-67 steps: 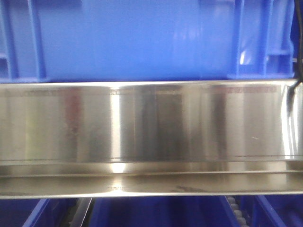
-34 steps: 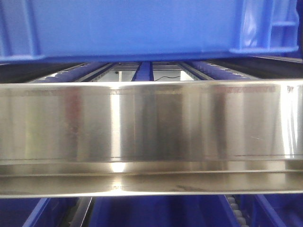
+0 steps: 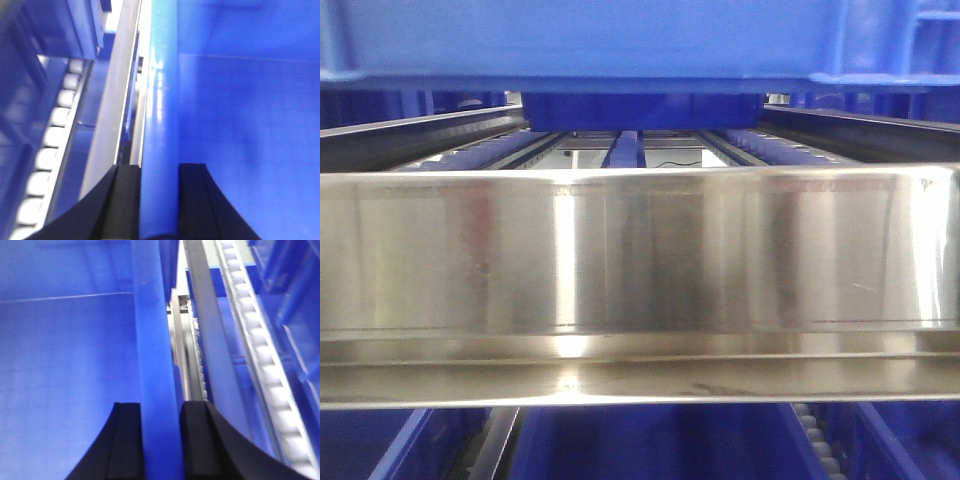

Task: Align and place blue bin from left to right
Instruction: 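Lift the blue bin with both grippers and pull it off the shelf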

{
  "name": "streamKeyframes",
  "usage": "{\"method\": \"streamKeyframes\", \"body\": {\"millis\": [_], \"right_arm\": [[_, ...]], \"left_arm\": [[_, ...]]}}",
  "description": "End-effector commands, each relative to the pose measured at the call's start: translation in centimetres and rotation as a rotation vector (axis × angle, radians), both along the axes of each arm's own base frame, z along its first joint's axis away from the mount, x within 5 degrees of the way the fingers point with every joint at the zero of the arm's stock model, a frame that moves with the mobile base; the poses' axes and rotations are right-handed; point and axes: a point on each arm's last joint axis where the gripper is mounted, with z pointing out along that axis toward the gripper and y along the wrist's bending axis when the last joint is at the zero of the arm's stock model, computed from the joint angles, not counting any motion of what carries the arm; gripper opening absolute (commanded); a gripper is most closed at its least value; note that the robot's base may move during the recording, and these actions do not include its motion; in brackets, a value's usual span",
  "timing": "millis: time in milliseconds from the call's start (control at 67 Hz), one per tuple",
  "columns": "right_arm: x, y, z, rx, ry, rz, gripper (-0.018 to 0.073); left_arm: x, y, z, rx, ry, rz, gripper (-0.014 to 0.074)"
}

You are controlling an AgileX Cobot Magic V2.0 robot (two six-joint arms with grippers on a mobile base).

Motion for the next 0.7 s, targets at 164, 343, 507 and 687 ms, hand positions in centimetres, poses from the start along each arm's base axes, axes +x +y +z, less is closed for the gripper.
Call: {"method": "streamKeyframes", "body": {"millis": [164, 343, 507, 687], "right_arm": [[-2.8, -1.6, 1.2, 0.089, -0.101, 0.004, -0.0081], [-4.9, -2.4, 0.7, 0.091, -0.126, 0.010, -0.0081], [-6.4, -2.7, 0.2, 0.090, -0.138, -0.008, -0.0081], [-7.7, -2.9, 0.1, 0.094, -0.143, 0.013, -0.0081]], "left_arm": [[-3.0, -1.4, 1.2, -0.077, -0.074, -0.051, -0.0111], [-5.1, -2.0, 1.4, -0.079, -0.093, -0.056, -0.0111], [-6.8, -2.7, 0.9, -0.075, -0.104, -0.051, -0.0111], [-8.4, -2.8, -0.2, -0.096, -0.094, -0.070, -0.0111]]}}
